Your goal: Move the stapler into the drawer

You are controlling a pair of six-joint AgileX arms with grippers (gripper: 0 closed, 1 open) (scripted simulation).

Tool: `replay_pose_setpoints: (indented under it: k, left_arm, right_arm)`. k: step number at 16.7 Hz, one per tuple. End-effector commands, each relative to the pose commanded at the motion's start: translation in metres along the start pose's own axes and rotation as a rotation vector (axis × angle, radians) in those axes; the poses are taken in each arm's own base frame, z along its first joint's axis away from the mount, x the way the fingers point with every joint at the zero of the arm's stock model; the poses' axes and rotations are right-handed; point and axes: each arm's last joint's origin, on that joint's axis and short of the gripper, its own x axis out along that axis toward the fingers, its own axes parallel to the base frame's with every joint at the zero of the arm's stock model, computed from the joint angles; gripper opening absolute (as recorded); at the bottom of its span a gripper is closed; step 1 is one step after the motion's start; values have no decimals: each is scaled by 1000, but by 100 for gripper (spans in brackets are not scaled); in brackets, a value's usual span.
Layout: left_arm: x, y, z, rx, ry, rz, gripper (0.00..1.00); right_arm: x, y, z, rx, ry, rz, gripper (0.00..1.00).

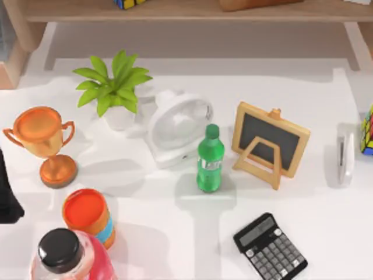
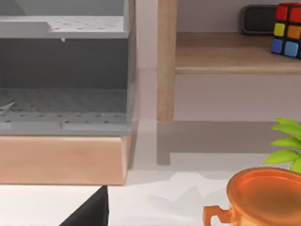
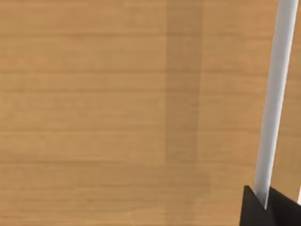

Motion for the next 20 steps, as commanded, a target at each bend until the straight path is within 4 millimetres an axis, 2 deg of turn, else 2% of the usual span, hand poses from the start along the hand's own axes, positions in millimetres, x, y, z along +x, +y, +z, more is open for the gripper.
replay_pose_setpoints:
  k: [3, 16, 20]
  left_arm:
    - [0, 0, 0, 0, 0, 0, 100]
    - [0, 0, 0, 0, 0, 0, 100]
    - [0, 0, 0, 0, 0, 0, 100]
  right_arm:
    - [0, 0, 0, 0, 0, 0, 0]
    - [0, 0, 0, 0, 0, 0, 98]
    - [0, 0, 0, 0, 0, 0, 100]
